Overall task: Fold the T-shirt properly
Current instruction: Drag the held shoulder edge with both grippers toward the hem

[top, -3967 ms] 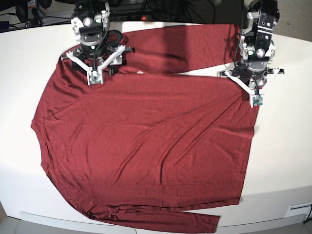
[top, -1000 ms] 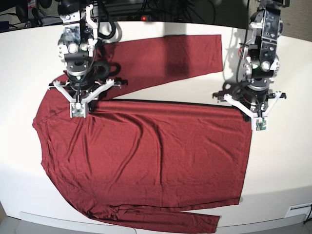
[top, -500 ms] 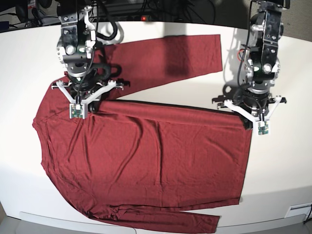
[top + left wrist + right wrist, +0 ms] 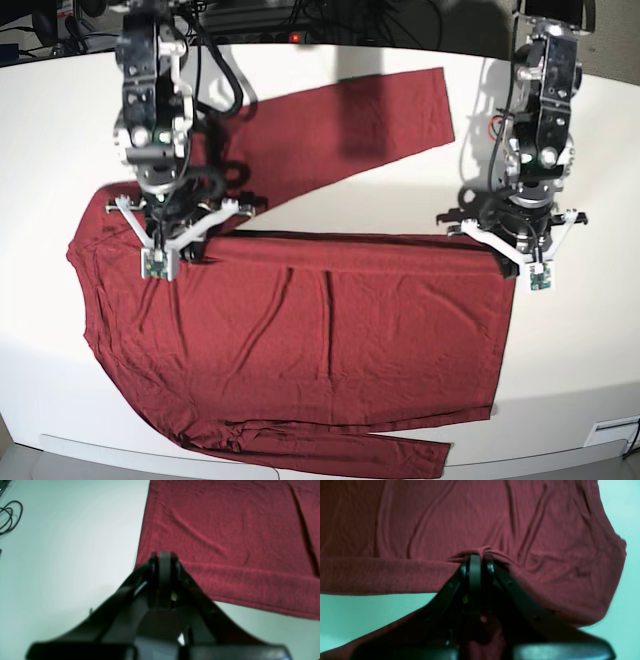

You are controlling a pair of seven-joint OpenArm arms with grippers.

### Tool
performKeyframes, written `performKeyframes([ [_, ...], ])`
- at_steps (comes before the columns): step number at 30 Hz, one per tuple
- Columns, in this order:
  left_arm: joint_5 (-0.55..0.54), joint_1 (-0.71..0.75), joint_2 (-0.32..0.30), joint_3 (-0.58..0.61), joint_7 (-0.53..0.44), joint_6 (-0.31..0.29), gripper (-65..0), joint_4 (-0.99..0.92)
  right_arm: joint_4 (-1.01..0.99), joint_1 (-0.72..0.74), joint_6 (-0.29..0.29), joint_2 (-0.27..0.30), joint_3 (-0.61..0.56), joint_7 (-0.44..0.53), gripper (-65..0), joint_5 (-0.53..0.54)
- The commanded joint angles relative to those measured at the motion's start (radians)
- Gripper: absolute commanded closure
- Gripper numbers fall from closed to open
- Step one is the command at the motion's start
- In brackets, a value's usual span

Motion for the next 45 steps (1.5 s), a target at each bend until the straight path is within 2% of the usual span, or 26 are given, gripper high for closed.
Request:
performKeyframes([
  [1,0.002,-0.02,-0.006,-0.004,-0.03,0.003,0.0,0.006,-0.003,0.028,-0.004,0.003,0.003,0.016,0.0,-0.005],
  [9,0.002,-0.063,-0.006,-0.004,-0.072,0.003,0.0,-0.022,-0.18,0.142,-0.003,0.003,0.003,0.016,0.0,-0.005],
  [16,-0.054,-0.152,-0.005,-0.004,-0.106,0.003,0.0,-0.212,-0.282,0.222,-0.003,0.003,0.002,0.026,0.0,-0.003],
  [21,-0.05,-0.221,0.023,-0.004,-0.127,0.002,0.0,-0.291,-0.377,0.275,0.023,0.003,0.002,0.043,0.0,0.029],
  [24,-0.05,-0.25,0.045,-0.004,-0.129,-0.018,0.0,-0.331,-0.437,0.303,0.03,0.003,0.002,0.049,0.0,0.029],
  [27,-0.049,-0.268,0.063,-0.004,-0.139,-0.028,0.0,-0.381,-0.455,0.309,0.03,0.003,0.002,0.063,0.0,0.029],
  [35,-0.02,-0.269,0.063,-0.004,-0.207,-0.027,0.0,-0.417,-0.455,0.309,0.03,0.003,0.002,0.119,0.0,0.026],
  [43,-0.024,-0.271,0.064,-0.004,-0.194,-0.027,0.0,-0.417,-0.455,0.309,0.03,0.003,0.002,0.149,0.0,0.025],
  [44,-0.024,-0.271,0.064,-0.004,-0.194,-0.027,0.0,-0.417,-0.455,0.309,0.03,0.003,0.002,0.163,-0.9,0.025],
  [45,-0.024,-0.271,0.064,-0.004,-0.194,-0.027,0.0,-0.417,-0.455,0.309,0.03,0.003,0.002,0.188,-8.1,0.025],
])
